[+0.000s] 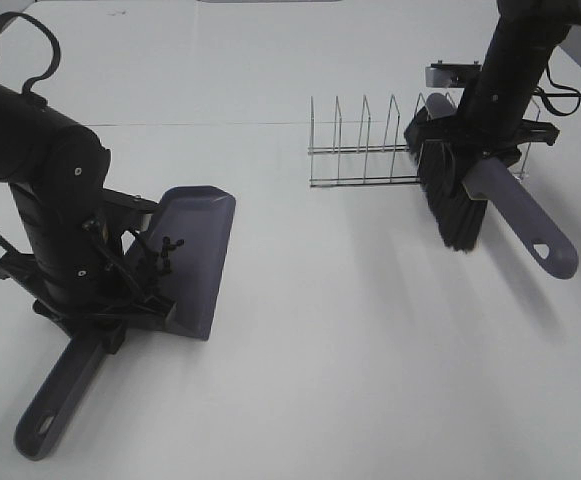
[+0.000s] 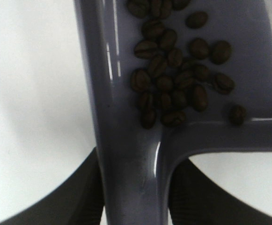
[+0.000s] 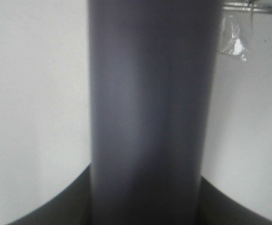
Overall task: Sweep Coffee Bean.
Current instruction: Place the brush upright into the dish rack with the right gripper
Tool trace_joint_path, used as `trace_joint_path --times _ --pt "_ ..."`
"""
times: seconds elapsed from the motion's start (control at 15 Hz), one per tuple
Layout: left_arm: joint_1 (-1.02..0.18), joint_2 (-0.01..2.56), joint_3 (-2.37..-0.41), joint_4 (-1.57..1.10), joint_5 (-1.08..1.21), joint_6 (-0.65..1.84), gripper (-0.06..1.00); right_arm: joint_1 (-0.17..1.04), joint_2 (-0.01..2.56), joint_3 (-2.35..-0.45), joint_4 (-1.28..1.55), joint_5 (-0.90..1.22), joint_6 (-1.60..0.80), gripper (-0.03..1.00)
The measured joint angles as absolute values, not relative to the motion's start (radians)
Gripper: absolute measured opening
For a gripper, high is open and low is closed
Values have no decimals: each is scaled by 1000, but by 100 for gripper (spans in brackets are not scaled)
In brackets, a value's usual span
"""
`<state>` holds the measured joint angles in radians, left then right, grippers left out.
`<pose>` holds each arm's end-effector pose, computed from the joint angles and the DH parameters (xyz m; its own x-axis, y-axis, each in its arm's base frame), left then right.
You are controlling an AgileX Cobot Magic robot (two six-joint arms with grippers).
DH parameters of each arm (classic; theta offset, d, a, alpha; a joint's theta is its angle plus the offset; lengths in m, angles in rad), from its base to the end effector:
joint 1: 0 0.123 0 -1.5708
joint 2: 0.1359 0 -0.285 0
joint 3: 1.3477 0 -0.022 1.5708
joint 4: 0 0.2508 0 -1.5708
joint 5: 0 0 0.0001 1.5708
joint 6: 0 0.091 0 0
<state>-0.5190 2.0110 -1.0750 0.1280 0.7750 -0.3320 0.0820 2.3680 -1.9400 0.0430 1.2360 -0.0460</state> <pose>0.2932 -0.1581 0.0978 -0.9608 0.2759 0.0262 0.2771 0.9558 0.0983 0.4702 0.0424 0.1387 -0.9935 -0.1136 0.0044 -0.1133 0.9927 0.0408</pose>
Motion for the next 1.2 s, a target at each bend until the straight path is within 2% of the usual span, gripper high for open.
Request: trace_joint_path --times 0.67,1.0,1.07,1.2 --pt "-519 2011 -1076 120 797 -332 35 78 2505 -2185 61 1234 -36 29" --pt "-519 2011 -1076 111 810 -332 35 78 2506 -2196 75 1238 -36 29" --pt "-519 2011 -1076 110 811 -332 35 78 2506 -2196 88 1238 -35 30" --pt "-519 2011 -1076 110 811 -332 35 78 2503 -2199 120 1235 -15 47"
